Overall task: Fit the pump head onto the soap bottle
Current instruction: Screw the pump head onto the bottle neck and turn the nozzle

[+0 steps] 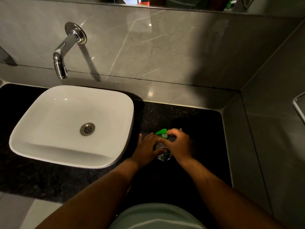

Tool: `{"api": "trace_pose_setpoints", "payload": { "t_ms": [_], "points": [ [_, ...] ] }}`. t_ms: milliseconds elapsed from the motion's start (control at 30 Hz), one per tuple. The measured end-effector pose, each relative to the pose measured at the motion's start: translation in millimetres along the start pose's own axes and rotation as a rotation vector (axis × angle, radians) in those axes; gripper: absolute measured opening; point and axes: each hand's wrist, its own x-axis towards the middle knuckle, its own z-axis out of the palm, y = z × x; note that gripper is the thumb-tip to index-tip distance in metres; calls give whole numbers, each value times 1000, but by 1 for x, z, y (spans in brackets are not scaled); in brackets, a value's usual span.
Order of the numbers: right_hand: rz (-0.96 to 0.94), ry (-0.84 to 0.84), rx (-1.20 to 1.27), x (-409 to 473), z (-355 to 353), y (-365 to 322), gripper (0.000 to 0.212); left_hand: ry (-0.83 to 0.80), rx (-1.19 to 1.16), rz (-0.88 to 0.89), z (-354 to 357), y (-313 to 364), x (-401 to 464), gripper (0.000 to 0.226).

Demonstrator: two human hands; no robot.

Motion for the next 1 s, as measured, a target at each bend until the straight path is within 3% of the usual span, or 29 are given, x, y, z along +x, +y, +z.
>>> {"api": "trace_pose_setpoints", "payload": {
  "t_ms": [167,333,500,733,800,867,1000],
  "points": [
    [7,-311,137,21,-17,2,21,-30,47,39,1,-6,2,59],
    [25,-453,115,30,-27,7,22,-40,38,37,1,-4,6,65],
    [57,-383,148,18,-22,16,28,-49,36,29,1,-2,8,53],
    [119,-13,122,-9,-1,16,30,-44,31,22,3,3,5,51],
    [113,57,51,-11,2,14,41,-48,29,26,3,4,3,52],
    [119,39,42,-11,3,15,53,-34,20,11,2,2,1,56],
    [194,-164,328,-12,-7,21,73,-23,46,7,1,-3,2,59]
  ]
}}
